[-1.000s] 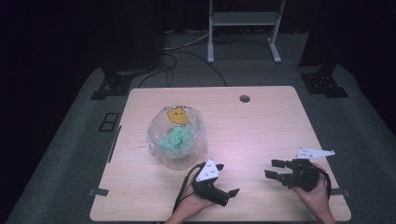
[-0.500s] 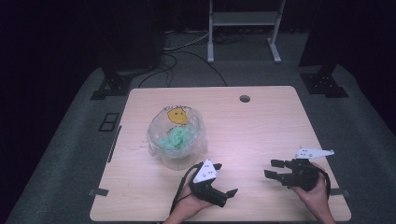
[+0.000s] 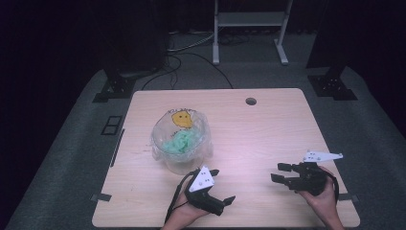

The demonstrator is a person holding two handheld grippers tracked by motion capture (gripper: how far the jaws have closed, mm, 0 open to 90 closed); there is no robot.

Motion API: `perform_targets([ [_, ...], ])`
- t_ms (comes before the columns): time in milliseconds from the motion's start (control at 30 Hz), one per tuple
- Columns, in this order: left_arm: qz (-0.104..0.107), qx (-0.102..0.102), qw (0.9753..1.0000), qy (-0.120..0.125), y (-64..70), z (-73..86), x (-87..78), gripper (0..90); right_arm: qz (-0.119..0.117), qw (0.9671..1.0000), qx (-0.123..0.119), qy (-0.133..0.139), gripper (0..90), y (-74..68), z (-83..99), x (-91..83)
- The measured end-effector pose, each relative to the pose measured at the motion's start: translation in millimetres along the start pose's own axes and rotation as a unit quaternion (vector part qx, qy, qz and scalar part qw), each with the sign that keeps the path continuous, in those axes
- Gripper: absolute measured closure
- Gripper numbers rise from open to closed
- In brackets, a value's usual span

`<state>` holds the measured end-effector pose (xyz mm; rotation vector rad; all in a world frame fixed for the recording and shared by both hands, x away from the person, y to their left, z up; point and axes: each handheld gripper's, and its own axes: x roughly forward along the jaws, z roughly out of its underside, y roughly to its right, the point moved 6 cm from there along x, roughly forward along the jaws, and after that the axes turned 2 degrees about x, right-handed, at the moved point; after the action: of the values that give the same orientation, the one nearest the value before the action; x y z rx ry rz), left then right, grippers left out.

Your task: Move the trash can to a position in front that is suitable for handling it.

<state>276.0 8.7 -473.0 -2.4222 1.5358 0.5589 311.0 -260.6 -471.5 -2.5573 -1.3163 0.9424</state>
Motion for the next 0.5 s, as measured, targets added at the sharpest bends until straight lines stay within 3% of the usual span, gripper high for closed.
perform_targets([
  [500, -0.02, -0.003, 0.9998, -0.002, -16.7, 11.6, -22.2, 2.8, -0.001, 1.0, -0.001, -0.002, 34.4, -1.1, -0.7, 2.0],
])
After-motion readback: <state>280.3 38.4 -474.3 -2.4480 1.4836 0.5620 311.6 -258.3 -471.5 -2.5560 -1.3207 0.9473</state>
